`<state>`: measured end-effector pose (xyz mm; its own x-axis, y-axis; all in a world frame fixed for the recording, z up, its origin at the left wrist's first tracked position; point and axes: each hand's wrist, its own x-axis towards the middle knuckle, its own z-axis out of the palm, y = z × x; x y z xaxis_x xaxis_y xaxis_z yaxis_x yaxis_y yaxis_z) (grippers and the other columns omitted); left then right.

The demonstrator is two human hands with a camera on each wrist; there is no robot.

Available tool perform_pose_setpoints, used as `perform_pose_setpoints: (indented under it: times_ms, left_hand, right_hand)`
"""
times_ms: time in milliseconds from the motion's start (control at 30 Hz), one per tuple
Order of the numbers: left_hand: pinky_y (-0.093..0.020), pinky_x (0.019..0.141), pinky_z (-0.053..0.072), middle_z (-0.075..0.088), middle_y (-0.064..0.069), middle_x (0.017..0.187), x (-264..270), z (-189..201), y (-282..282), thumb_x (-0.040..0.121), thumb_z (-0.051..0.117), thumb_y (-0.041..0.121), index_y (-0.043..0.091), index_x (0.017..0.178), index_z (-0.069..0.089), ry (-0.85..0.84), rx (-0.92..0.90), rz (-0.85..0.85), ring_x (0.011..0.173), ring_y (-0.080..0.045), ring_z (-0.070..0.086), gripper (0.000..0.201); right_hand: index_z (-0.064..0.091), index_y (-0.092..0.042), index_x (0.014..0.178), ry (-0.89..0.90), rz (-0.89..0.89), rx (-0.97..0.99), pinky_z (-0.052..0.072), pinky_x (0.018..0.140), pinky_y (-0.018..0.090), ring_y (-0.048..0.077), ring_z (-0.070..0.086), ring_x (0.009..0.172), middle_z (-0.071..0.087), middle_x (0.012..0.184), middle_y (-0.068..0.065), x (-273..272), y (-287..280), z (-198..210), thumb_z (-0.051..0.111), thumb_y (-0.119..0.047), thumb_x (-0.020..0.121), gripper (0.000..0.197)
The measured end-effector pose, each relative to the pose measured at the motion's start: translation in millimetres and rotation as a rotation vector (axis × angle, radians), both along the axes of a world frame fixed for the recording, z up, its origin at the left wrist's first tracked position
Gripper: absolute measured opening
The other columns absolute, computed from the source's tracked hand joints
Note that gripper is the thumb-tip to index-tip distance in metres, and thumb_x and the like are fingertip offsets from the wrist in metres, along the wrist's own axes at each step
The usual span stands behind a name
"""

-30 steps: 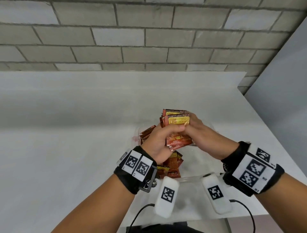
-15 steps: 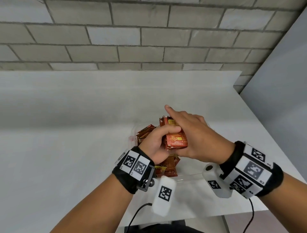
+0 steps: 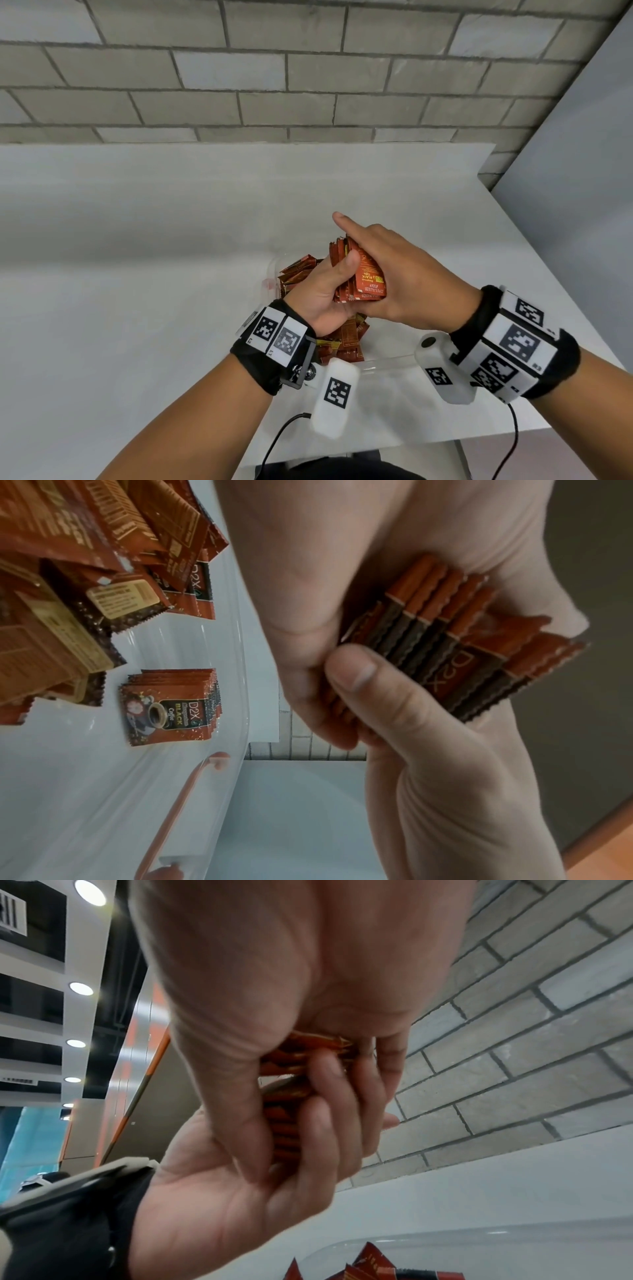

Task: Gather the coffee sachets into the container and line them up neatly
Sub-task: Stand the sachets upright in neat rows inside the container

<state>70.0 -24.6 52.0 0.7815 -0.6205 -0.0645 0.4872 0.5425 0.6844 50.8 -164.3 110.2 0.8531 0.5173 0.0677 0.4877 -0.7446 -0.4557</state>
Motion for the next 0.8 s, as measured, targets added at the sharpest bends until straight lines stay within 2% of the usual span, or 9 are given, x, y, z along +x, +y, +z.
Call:
perform_pose_setpoints:
  times_ms: [100, 233, 333, 400, 467, 533, 600, 667, 800]
  left_hand:
    - [-0.033, 0.082, 0.055, 0.071, -0.006, 0.094, 1, -4, 1, 0.050, 0.092, 0.039, 0.016, 0.099, 0.074, 0.043, -0.051, 0.006, 0.092, -0.018, 0.068, 0.057]
    - [-0.032, 0.072, 0.055, 0.071, -0.004, 0.085, 2, -11, 2, 0.049, 0.090, 0.025, 0.019, 0.087, 0.076, 0.040, -0.025, 0.009, 0.083, -0.017, 0.068, 0.040]
    - [-0.030, 0.069, 0.055, 0.071, -0.005, 0.080, 1, -13, 4, 0.057, 0.073, 0.014, 0.017, 0.082, 0.077, 0.093, -0.058, 0.028, 0.077, -0.017, 0.068, 0.025]
    - [-0.031, 0.071, 0.056, 0.070, -0.007, 0.082, 1, -12, 7, 0.053, 0.076, 0.011, 0.014, 0.083, 0.076, 0.104, -0.088, 0.022, 0.078, -0.019, 0.068, 0.030]
    - [-0.035, 0.074, 0.054, 0.070, -0.009, 0.089, 0, -13, 9, 0.047, 0.086, 0.017, 0.013, 0.091, 0.075, 0.083, -0.091, 0.020, 0.082, -0.022, 0.067, 0.045]
    - [-0.039, 0.079, 0.052, 0.069, -0.011, 0.099, -1, -14, 11, 0.053, 0.086, 0.019, 0.014, 0.108, 0.069, 0.077, -0.111, 0.027, 0.088, -0.025, 0.067, 0.058]
    - [-0.041, 0.081, 0.053, 0.068, -0.012, 0.107, -2, -14, 11, 0.060, 0.084, 0.017, 0.016, 0.120, 0.061, 0.087, -0.150, 0.021, 0.094, -0.028, 0.067, 0.065]
    - [-0.042, 0.081, 0.055, 0.068, -0.014, 0.109, -2, -14, 10, 0.060, 0.086, 0.020, 0.016, 0.121, 0.062, 0.105, -0.167, 0.014, 0.095, -0.030, 0.067, 0.065]
    - [-0.041, 0.072, 0.058, 0.070, -0.015, 0.098, -3, -16, 9, 0.045, 0.094, 0.030, 0.010, 0.109, 0.067, 0.159, -0.119, 0.014, 0.086, -0.026, 0.069, 0.072]
  right_hand:
    - [-0.009, -0.046, 0.140, -0.001, -0.022, -0.025, 0.037, 0.089, 0.022, 0.011, 0.042, 0.105, 0.042, 0.114, -0.008, 2, 1, -1, 0.079, -0.030, 0.073, 0.111]
    - [-0.010, -0.045, 0.141, -0.003, -0.016, -0.073, 0.032, 0.082, 0.019, 0.008, 0.039, 0.100, 0.040, 0.109, -0.011, 4, 4, -3, 0.077, -0.033, 0.074, 0.110]
    - [-0.008, -0.046, 0.142, 0.051, 0.011, -0.006, 0.033, 0.095, 0.022, 0.008, 0.037, 0.109, 0.041, 0.119, -0.010, 4, 5, -3, 0.077, -0.046, 0.071, 0.111]
    - [0.000, -0.044, 0.145, 0.104, -0.018, 0.125, 0.029, 0.101, 0.019, 0.004, 0.031, 0.120, 0.038, 0.130, -0.011, 4, 1, -1, 0.066, -0.060, 0.071, 0.101]
    - [0.014, -0.042, 0.144, 0.070, -0.075, 0.247, 0.030, 0.098, 0.014, 0.001, 0.034, 0.120, 0.042, 0.128, -0.015, 5, -5, 1, 0.051, -0.063, 0.078, 0.079]
    - [0.028, -0.039, 0.139, 0.022, -0.129, 0.291, 0.031, 0.089, 0.011, 0.000, 0.039, 0.112, 0.046, 0.116, -0.020, 7, -11, 0, 0.057, -0.050, 0.085, 0.062]
    - [0.040, -0.033, 0.135, 0.007, -0.171, 0.278, 0.033, 0.082, 0.007, 0.003, 0.045, 0.102, 0.048, 0.108, -0.016, 9, -15, -2, 0.065, -0.035, 0.086, 0.055]
    - [0.048, -0.028, 0.132, 0.029, -0.205, 0.277, 0.035, 0.077, 0.005, 0.005, 0.049, 0.095, 0.051, 0.104, -0.010, 9, -16, -3, 0.068, -0.032, 0.083, 0.053]
    - [0.061, -0.026, 0.116, 0.062, -0.247, 0.360, 0.039, 0.074, 0.007, 0.005, 0.053, 0.087, 0.057, 0.093, -0.008, 13, -20, -2, 0.073, -0.027, 0.079, 0.039]
